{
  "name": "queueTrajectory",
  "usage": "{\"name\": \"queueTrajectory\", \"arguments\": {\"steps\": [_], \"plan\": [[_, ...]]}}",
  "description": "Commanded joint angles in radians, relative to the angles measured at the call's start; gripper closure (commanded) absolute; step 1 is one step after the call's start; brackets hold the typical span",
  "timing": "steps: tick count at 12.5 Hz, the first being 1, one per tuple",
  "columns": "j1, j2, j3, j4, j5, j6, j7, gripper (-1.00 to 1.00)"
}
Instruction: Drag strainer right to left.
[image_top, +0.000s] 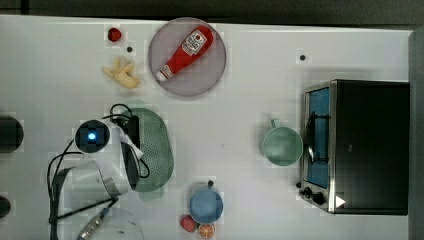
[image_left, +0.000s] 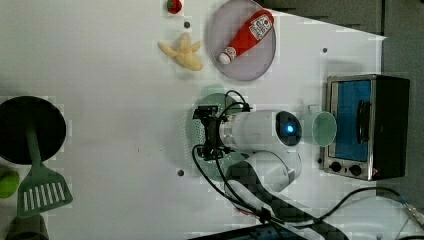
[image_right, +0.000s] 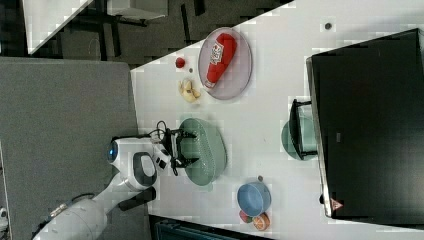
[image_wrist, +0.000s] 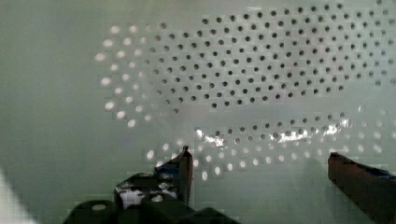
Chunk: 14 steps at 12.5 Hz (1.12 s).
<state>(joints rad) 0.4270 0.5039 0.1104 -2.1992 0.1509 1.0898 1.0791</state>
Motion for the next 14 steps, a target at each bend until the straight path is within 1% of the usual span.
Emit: {"name": "queueTrajectory", "arguments": {"steps": [1,6,11,14], "plan": [[0.040,0.032,-0.015,0.094,0.044,-0.041,0.072,-1.00],[0.095,0.084,-0.016,0.184,0.080,-0.052,0.127,-1.00],[0.149,0.132,-0.015,0.262,0.080,-0.058,0.207,-1.00],[0.177,0.152,-0.015,0.291,0.081,-0.058,0.209,-1.00]]}}
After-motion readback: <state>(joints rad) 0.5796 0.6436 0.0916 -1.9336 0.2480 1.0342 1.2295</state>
